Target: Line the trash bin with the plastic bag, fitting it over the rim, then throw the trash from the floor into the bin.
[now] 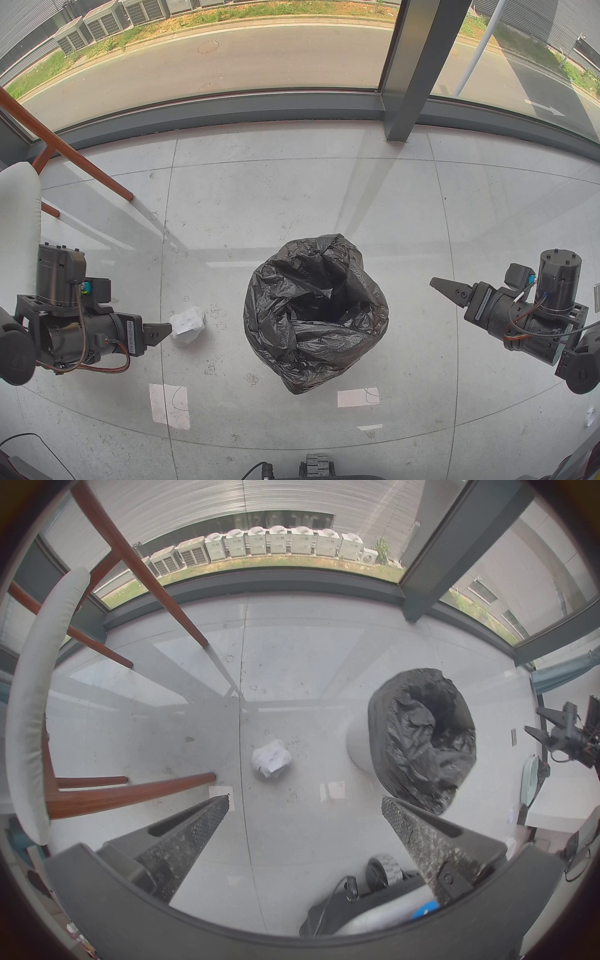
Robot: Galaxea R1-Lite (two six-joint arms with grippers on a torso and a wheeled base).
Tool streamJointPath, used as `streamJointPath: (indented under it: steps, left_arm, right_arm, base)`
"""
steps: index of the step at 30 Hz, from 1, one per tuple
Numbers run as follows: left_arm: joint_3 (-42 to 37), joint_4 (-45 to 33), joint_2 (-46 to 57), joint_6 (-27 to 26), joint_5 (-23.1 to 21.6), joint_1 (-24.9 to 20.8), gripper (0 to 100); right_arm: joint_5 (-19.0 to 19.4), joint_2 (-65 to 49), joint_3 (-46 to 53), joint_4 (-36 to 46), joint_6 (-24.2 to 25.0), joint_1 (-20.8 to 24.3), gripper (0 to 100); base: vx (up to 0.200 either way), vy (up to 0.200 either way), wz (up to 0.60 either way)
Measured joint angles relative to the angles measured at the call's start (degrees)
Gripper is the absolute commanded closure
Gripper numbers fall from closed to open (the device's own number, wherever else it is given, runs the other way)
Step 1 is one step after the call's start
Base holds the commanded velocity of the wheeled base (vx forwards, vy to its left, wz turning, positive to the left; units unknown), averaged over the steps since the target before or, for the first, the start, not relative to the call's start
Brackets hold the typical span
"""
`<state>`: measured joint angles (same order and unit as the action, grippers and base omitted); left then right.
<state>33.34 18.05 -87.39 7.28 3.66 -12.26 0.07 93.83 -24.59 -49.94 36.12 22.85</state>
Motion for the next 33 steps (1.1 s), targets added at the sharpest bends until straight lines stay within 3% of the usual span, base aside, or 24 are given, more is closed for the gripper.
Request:
streamJointPath:
  steps: [7,13,22,33]
  left_arm:
    - [-4.3,21.1,-12.4,-1.0,-0.1,1.4,0]
    - [-6.2,34.8,-22.8,-7.8,-0.9,2.6,0]
    - [-5.4,39.2,-32.6,-15.9,-4.8,6.8,0]
    - [4.8,40.8,-43.1,-20.6,-7.6,9.7,0]
  right_arm:
    - [-0.1,-0.5,0.4,0.0,0.0,-0.1,0]
    - [-0.1,-0.6,0.9,0.0,0.0,-0.2,0]
    - [-0.1,-0.6,2.0,-0.1,0.0,-0.1,0]
    - [-0.1,-0.3,2.0,-0.1,0.0,-0.1,0]
  base:
    - [0.000,0.000,0.00]
    - [0.000,0.000,0.00]
    - [0.000,0.000,0.00]
    - [0.000,0.000,0.00]
